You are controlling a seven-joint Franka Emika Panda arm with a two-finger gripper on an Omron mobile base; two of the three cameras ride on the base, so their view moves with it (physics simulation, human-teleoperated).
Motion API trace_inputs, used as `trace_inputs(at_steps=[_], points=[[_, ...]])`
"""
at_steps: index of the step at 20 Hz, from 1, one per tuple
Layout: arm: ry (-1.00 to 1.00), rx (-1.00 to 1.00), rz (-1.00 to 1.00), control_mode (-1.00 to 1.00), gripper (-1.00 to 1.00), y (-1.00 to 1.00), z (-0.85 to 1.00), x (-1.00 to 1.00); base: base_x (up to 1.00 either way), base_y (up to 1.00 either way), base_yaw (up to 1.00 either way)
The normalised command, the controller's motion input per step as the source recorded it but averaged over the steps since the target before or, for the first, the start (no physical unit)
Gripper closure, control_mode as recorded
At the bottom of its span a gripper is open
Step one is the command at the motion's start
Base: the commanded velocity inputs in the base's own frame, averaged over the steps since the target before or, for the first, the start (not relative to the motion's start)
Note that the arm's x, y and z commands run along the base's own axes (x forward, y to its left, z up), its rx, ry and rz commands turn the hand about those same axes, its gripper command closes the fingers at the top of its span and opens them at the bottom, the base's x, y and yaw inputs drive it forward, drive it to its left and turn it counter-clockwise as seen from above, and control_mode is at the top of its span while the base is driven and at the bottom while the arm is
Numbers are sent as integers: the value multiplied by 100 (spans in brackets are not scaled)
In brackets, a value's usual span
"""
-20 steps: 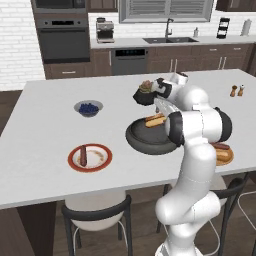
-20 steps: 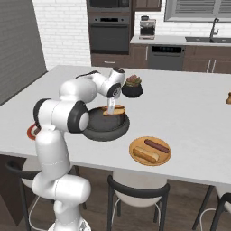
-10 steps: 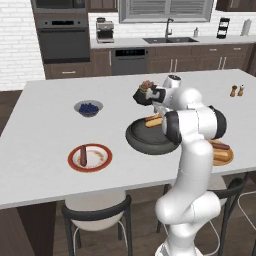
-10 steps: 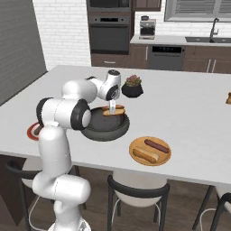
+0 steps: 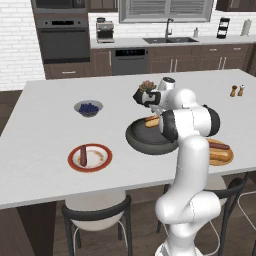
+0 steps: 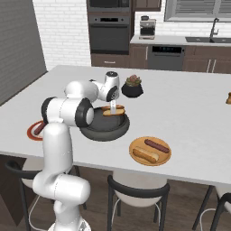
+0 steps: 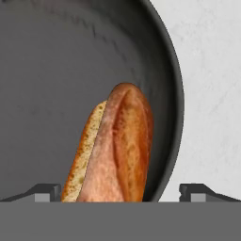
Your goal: Place one bun and one sausage from the bowl on each plate.
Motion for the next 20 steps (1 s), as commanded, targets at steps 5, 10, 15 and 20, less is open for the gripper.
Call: trace_inputs(at_steps=[5, 10, 15, 20], points=[[0, -2, 0, -100, -100, 0, -21, 10, 0, 0, 0], [-2, 0, 0, -100, 100, 2, -2, -27, 0, 0, 0], [0, 0, 3, -100, 100, 41, 9, -38, 0, 0, 0], [0, 0, 15, -100, 100, 98, 57, -66, 0, 0, 0]])
